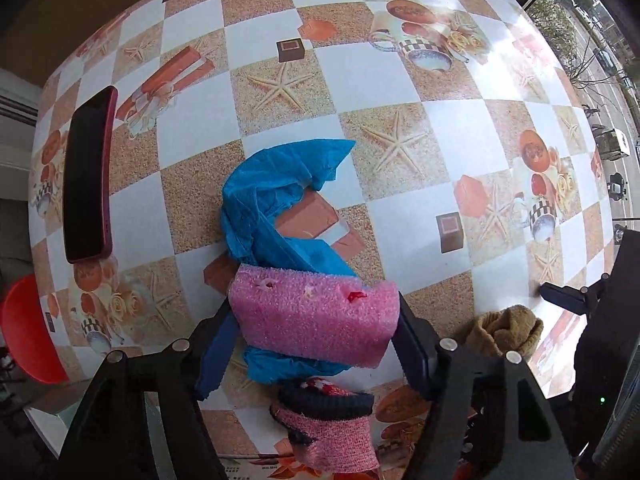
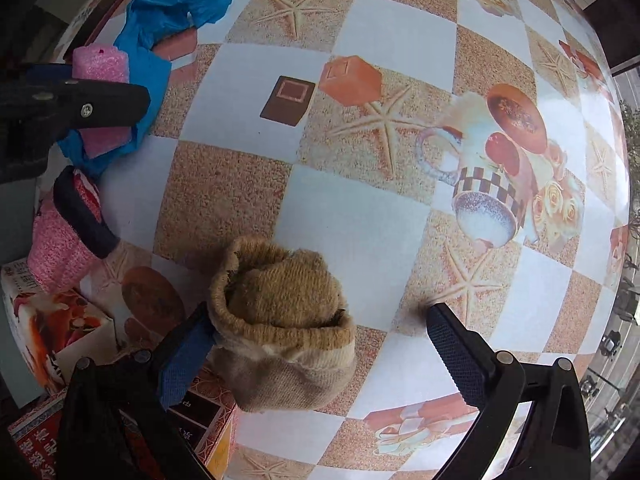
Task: Organize soft objects
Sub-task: 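Grasp the pink sponge with the left tool while the right tool grasps the beige sock, then carry the pink sponge and beige sock over the white box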
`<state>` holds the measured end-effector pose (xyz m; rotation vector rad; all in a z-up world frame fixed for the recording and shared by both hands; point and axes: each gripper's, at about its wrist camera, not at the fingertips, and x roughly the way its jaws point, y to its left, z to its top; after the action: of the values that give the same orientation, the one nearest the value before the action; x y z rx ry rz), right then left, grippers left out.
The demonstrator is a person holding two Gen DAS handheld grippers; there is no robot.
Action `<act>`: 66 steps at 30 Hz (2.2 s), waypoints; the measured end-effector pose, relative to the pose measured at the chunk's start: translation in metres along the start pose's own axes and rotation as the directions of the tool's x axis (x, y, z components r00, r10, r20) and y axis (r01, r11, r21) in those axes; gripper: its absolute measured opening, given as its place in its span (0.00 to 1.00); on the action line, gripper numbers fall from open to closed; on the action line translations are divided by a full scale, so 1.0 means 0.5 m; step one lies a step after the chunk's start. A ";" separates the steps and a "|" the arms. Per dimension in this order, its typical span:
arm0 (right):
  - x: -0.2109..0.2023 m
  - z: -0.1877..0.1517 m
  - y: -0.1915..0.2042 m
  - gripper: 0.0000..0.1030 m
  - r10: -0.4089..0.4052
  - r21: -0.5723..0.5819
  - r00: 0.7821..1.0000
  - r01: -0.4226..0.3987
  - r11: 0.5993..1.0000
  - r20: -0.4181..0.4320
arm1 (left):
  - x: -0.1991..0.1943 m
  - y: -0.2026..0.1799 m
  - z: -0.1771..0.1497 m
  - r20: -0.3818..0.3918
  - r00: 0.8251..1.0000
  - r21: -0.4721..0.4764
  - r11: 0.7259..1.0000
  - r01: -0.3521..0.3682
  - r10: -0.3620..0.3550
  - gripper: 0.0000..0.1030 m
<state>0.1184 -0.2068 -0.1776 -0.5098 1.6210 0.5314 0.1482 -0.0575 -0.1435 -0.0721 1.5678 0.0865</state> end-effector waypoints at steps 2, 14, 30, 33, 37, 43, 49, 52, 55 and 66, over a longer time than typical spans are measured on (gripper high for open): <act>0.001 0.002 -0.002 1.00 0.008 -0.002 1.000 -0.008 1.000 -0.018 | -0.017 0.000 -0.005 0.027 1.000 0.011 1.000 -0.001 0.000 0.72; -0.080 0.005 -0.067 0.31 0.133 0.184 0.981 -0.157 0.970 0.140 | -0.139 0.002 -0.049 0.168 0.985 0.055 0.997 -0.045 0.036 0.72; -0.304 -0.112 -0.059 0.31 0.152 0.293 0.919 -0.268 0.918 0.363 | -0.248 0.020 -0.218 0.250 0.968 0.103 0.993 -0.058 0.031 0.72; -0.332 -0.125 -0.016 0.31 0.130 0.290 0.913 -0.255 0.922 0.387 | -0.267 0.031 -0.252 0.268 0.963 0.111 0.992 -0.057 0.025 0.72; -0.372 -0.154 0.035 0.31 0.105 0.278 0.907 -0.233 0.932 0.409 | -0.285 0.055 -0.296 0.282 0.959 0.110 0.993 -0.052 0.019 0.72; -0.406 -0.186 0.125 0.31 0.109 0.246 0.900 -0.229 0.942 0.422 | -0.310 0.109 -0.356 0.299 0.954 0.084 0.995 -0.048 0.021 0.72; -0.409 -0.197 0.219 0.31 0.131 0.197 0.903 -0.228 0.954 0.409 | -0.321 0.162 -0.412 0.310 0.950 0.044 0.998 -0.054 0.038 0.72; -0.402 -0.195 0.263 0.31 0.144 0.174 0.906 -0.229 0.958 0.398 | -0.324 0.185 -0.436 0.316 0.947 0.029 0.997 -0.070 0.058 0.72; -0.395 -0.191 0.304 0.31 0.155 0.151 0.909 -0.228 0.962 0.386 | -0.324 0.210 -0.458 0.317 0.946 0.010 0.997 -0.073 0.066 0.72; -0.386 -0.176 0.417 0.31 0.162 0.043 0.927 -0.187 0.981 0.338 | -0.307 0.280 -0.535 0.308 0.947 -0.064 0.995 -0.080 0.096 0.72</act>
<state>-0.0565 -0.0904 0.0333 -0.2043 1.3603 0.6503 -0.1321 0.0536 0.0108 -0.0263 1.2533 0.1994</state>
